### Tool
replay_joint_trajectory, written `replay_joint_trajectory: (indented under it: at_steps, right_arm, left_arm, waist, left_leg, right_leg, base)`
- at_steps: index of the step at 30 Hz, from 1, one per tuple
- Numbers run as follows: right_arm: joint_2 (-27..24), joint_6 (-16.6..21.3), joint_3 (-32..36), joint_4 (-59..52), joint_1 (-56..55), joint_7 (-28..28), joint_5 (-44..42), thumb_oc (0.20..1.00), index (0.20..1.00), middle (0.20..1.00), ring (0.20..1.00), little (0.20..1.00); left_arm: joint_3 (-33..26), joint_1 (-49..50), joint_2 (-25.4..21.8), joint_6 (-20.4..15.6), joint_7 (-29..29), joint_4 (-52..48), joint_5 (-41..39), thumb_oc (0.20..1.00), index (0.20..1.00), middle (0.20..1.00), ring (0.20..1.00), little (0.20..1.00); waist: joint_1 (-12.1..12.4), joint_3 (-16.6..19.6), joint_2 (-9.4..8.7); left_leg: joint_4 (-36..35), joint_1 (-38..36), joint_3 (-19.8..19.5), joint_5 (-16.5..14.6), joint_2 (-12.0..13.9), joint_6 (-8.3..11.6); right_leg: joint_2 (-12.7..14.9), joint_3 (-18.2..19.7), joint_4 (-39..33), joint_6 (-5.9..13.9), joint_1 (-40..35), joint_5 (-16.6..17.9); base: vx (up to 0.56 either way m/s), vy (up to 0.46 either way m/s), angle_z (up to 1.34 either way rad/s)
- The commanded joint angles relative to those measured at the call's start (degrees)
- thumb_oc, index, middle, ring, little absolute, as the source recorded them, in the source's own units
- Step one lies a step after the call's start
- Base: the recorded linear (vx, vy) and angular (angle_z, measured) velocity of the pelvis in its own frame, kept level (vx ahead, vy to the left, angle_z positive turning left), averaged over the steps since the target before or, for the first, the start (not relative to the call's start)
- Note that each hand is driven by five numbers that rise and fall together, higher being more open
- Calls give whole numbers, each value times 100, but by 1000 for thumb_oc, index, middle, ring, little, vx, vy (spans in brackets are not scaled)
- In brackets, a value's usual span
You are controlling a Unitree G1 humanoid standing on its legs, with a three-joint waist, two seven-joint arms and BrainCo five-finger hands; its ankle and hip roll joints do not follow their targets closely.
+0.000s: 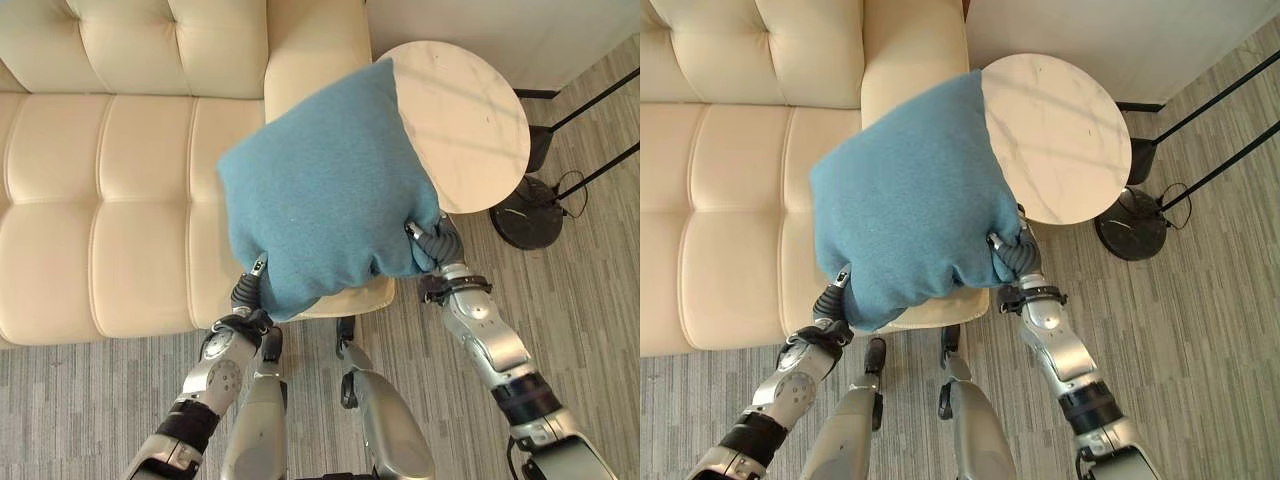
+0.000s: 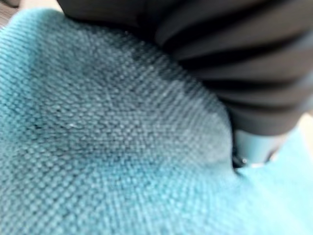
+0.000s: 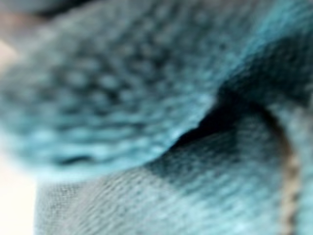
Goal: Pick up all the scattered cushions and arrange them neatly on the sofa.
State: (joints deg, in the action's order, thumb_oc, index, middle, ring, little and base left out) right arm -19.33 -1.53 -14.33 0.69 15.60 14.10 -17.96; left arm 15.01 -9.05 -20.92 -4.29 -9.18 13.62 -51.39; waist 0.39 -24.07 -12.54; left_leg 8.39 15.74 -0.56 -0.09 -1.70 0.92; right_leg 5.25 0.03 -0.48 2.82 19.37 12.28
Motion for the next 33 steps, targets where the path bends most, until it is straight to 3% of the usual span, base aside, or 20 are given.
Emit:
replay_joint_trajectory:
  at_steps: [1, 6, 8, 12, 15, 20, 21, 22, 23, 24, 29, 30, 33]
  right_arm:
    - [113, 420, -375, -888, -519, -811, 25, 200, 200, 200, 200, 200]
    - [67, 555, -218, -1366, -999, -1100, -224, 200, 200, 200, 200, 200]
    - [83, 620, -255, -1487, -1015, -1167, -349, 200, 200, 200, 200, 200]
    - [52, 785, -222, -1871, -1035, -1312, -666, 200, 200, 200, 200, 200]
    - [-9, 904, -248, -2176, -1051, -1473, -935, 200, 200, 200, 200, 200]
    - [-25, 942, -301, -2273, -1084, -1529, -1033, 200, 200, 200, 200, 200]
    - [3, 915, -350, -2328, -1089, -1539, -1022, 200, 200, 200, 200, 200]
    - [4, 941, -382, -2286, -1123, -1543, -1072, 200, 200, 200, 200, 200]
    - [3, 944, -383, -2283, -1122, -1544, -1073, 200, 200, 200, 200, 200]
    - [-19, 1010, -390, -2231, -1144, -1443, -1146, 200, 200, 200, 200, 200]
    - [-124, 1063, -342, -2243, -1214, -1415, -1277, 200, 200, 200, 200, 200]
    - [-169, 1070, -343, -2216, -1199, -1408, -1297, 200, 200, 200, 200, 200]
    - [-182, 1054, -352, -2223, -1186, -1436, -1309, 200, 200, 200, 200, 200]
  left_arm:
    - [284, -339, 531, -320, 698, -1624, 715, 200, 200, 200, 200, 200]
    - [178, 73, 329, -366, 851, -2202, 848, 200, 200, 200, 200, 200]
    - [153, 191, 276, -395, 890, -2371, 829, 200, 200, 200, 200, 200]
    - [82, 446, 160, -433, 1033, -2652, 730, 200, 200, 200, 200, 200]
    - [89, 632, 99, -407, 1120, -2797, 597, 200, 200, 200, 200, 200]
    - [65, 706, 62, -441, 1123, -2894, 601, 200, 200, 200, 200, 200]
    - [-11, 793, 72, -449, 1083, -2978, 604, 200, 200, 200, 200, 200]
    - [1, 824, 80, -444, 1059, -2971, 609, 200, 200, 200, 200, 200]
    - [1, 825, 81, -443, 1058, -2972, 610, 200, 200, 200, 200, 200]
    - [-41, 808, 103, -490, 969, -3012, 542, 200, 200, 200, 200, 200]
    - [-102, 908, 139, -530, 917, -3076, 465, 200, 200, 200, 200, 200]
    - [-121, 964, 177, -502, 932, -3049, 444, 200, 200, 200, 200, 200]
    - [-132, 1058, 197, -467, 983, -3019, 402, 200, 200, 200, 200, 200]
  waist:
    - [-118, 739, 407]
    - [-196, 846, 477]
    - [-211, 812, 484]
    - [-175, 775, 668]
    - [-83, 975, 816]
    - [81, 1265, 798]
    - [191, 1317, 781]
    - [204, 1301, 804]
    - [202, 1305, 807]
    - [216, 1233, 887]
    - [141, 1059, 1076]
    - [78, 1005, 1072]
    - [25, 1064, 1042]
  left_leg:
    - [-842, -249, 46, 24, 92, -94]
    - [-909, -434, 216, -8, 62, -148]
    - [-896, -431, 335, 20, 93, -150]
    - [-857, -354, 500, 173, 279, -127]
    - [-897, -374, 596, 305, 347, -127]
    - [-795, -184, 704, 433, 320, -78]
    - [-718, -21, 754, 600, 385, 30]
    - [-656, 67, 744, 711, 442, 112]
    - [-651, 75, 739, 711, 447, 116]
    - [-514, 239, 695, 926, 574, 316]
    - [-556, 343, 576, 1176, 710, 469]
    - [-481, 274, 579, 990, 678, 393]
    - [-274, 207, 638, 821, 695, 299]
  right_leg:
    - [116, -27, 492, 422, -418, -1033]
    - [136, 19, 460, 514, -489, -905]
    - [150, -32, 534, 575, -419, -705]
    - [9, -249, 1254, 508, -438, -1112]
    - [-197, -159, 1871, 364, -794, -1669]
    - [-336, -9, 1536, 317, -1510, -1844]
    - [-445, 5, 1099, 173, -1740, -2176]
    - [-553, 56, 1004, 69, -1768, -2260]
    - [-559, 53, 1001, 65, -1764, -2257]
    - [-778, 105, 845, -95, -1791, -2355]
    - [-909, -163, 921, -245, -1725, -2413]
    - [-798, -332, 975, -244, -1640, -2359]
    - [-684, -462, 854, -212, -1631, -2240]
  base:
    - [10, 109, -5]
    - [-39, 94, -14]
    - [-157, 30, -35]
    - [-133, 25, -40]
    - [-102, -1, -32]
    - [-97, -139, -13]
    - [-123, -218, -22]
    - [-129, -221, -33]
    - [-191, -280, -31]
    - [-183, -252, -14]
    - [-192, -172, 27]
    - [-296, -111, 34]
    - [-133, -40, 43]
